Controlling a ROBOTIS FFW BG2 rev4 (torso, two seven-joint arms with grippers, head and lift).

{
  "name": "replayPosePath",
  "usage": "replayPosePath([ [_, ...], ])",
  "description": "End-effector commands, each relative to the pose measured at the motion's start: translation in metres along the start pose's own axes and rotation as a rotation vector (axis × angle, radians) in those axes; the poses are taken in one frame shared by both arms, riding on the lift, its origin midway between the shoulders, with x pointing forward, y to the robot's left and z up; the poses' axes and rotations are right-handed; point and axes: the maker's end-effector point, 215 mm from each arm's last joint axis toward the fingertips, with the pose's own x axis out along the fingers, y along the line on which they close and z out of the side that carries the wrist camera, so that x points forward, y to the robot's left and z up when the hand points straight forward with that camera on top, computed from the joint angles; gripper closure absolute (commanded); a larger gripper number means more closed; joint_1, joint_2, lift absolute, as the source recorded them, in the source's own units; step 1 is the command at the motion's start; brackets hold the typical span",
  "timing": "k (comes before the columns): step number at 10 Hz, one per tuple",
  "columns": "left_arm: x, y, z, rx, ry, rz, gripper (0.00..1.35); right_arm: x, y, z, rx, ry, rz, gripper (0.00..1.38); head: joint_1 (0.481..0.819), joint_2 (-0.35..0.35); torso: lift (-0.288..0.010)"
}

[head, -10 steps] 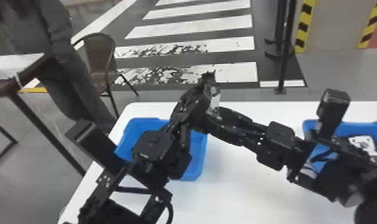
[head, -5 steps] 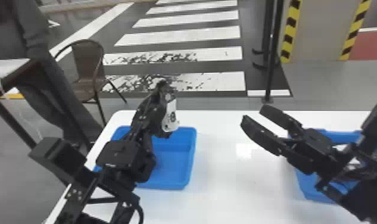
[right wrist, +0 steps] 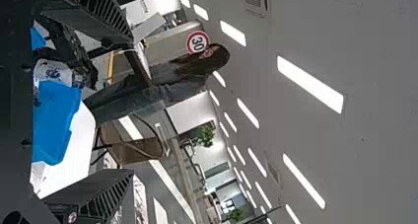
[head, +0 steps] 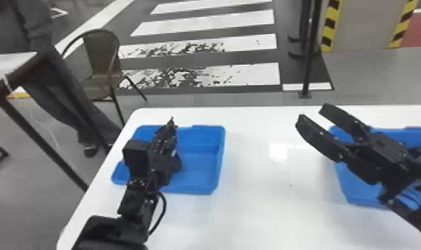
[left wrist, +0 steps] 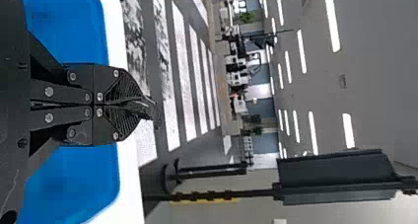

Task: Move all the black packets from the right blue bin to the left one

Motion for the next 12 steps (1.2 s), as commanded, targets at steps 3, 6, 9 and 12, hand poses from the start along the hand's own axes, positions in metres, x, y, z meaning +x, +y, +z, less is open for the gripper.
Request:
replayPosePath([
  [3,-0.011,0.002,0.033,-0.089,-0.178,-0.019,0.05,-0.015,-0.013,-0.002,-0.035,0.055,-0.052,0.08,0.695,0.265,-0.140],
  [6,-0.088,-0.037,0.109,-0.305,-0.260,-0.125,0.42,-0.067,-0.058,-0.001,-0.091,0.158,-0.301,0.09,0.695,0.195,-0.140],
  [9,-0.133,-0.068,0.156,-0.614,-0.335,-0.250,0.49,-0.156,-0.131,0.009,-0.154,0.236,-0.637,0.11,0.695,0.024,-0.140],
  [12,-0.138,-0.070,0.164,-0.619,-0.351,-0.257,0.50,-0.220,-0.190,0.017,-0.187,0.335,-0.884,0.15,0.695,-0.115,-0.140],
])
